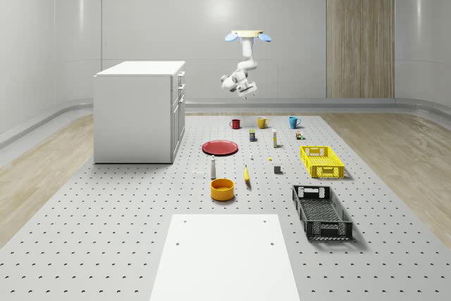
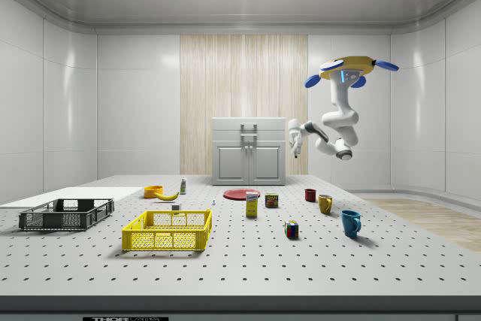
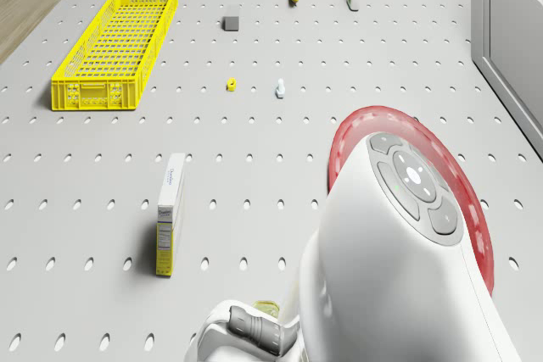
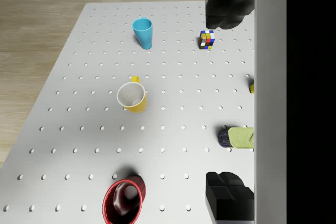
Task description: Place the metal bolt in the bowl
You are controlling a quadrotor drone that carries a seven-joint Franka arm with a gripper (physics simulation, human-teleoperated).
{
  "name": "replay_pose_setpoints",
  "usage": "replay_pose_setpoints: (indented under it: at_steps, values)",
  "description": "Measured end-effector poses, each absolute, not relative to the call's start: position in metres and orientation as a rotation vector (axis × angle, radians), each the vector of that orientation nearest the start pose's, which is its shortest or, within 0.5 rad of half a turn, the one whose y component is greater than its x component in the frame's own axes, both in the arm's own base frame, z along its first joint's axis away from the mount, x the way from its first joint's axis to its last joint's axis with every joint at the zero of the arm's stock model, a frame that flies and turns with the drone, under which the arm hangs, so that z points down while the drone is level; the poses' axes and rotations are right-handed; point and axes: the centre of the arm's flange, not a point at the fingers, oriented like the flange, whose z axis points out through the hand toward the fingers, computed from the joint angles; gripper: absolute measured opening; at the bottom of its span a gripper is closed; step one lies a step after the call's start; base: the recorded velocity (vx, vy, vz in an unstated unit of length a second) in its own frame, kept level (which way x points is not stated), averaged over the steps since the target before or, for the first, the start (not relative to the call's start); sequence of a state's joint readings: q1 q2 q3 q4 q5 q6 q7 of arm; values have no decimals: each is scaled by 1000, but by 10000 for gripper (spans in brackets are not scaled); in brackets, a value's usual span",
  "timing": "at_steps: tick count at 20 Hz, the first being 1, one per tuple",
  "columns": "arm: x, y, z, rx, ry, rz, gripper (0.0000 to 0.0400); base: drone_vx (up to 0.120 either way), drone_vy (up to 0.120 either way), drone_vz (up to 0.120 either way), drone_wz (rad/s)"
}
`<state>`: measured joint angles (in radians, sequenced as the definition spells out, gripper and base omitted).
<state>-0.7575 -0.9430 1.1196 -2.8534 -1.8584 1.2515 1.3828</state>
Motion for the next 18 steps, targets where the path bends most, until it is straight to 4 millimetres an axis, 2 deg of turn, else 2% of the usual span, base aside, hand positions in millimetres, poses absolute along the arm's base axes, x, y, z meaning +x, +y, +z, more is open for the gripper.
replay_pose_setpoints:
  at_steps: [4, 9, 15, 18]
  values:
    - [307, 16, 493, 153, -71, 786, 400, 120, 0, -120, 0]
    - [307, 6, 491, 62, -30, 785, 400, 120, 0, -120, 0]
    - [307, 2, 491, 21, -12, 784, 400, 120, -100, -120, 0]
    - [307, 1, 491, 13, -8, 784, 400, 120, 0, -27, 0]
